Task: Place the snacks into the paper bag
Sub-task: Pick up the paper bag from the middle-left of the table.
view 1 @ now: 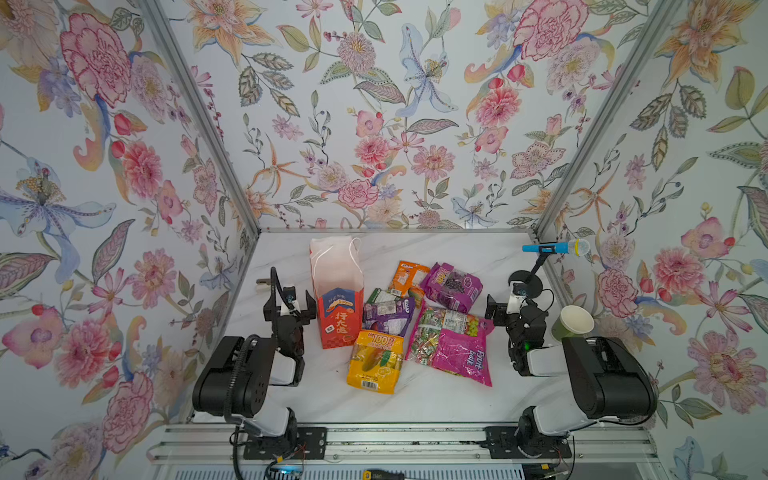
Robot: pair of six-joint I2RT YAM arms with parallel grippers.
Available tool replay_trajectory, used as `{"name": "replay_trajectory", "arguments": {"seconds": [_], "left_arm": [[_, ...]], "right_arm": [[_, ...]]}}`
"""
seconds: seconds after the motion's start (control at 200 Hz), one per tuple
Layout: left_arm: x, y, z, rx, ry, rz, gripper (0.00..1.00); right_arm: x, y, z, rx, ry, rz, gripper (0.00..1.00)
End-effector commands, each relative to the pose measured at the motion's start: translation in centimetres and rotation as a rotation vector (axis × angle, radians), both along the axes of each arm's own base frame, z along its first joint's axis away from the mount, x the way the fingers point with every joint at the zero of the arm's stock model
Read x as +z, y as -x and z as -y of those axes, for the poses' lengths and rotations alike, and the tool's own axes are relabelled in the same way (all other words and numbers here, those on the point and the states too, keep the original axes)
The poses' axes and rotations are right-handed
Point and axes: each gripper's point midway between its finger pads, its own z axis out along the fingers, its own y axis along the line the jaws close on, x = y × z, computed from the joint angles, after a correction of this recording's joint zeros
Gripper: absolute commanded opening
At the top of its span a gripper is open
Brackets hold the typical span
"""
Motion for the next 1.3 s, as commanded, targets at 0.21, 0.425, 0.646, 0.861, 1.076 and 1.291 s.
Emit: {"name": "replay_trajectory", "arguments": {"seconds": [0.21,0.425,0.646,0.861,1.076,1.291], "left_arm": [[0.7,-0.5,0.1,-0.008,-0.013,0.022,0.99],[0.7,-0.5,0.1,-0.007,-0.013,0.023,0.99],[0.7,-0.5,0.1,-0.007,-0.013,0.023,0.99],[0.8,-0.4,-0.1,0.001,-0.01,0.028,0.99],[1.6,0.2,-0.3,0.017,-0.002,0.074,0.99],[1.3,2.1,-1.1,0.054,0.01,0.098,0.99]], "right_arm": [[0.9,-0.7,0.1,0.003,0.008,0.032,0.99],[0.9,-0.7,0.1,0.005,0.005,0.032,0.99],[0.9,-0.8,0.1,0.004,0.007,0.031,0.99],[0.9,-0.7,0.1,0.005,0.007,0.031,0.99],[1.0,-0.7,0.1,0.005,0.007,0.033,0.99],[1.1,-0.5,-0.2,0.008,0.028,0.046,0.99]]}}
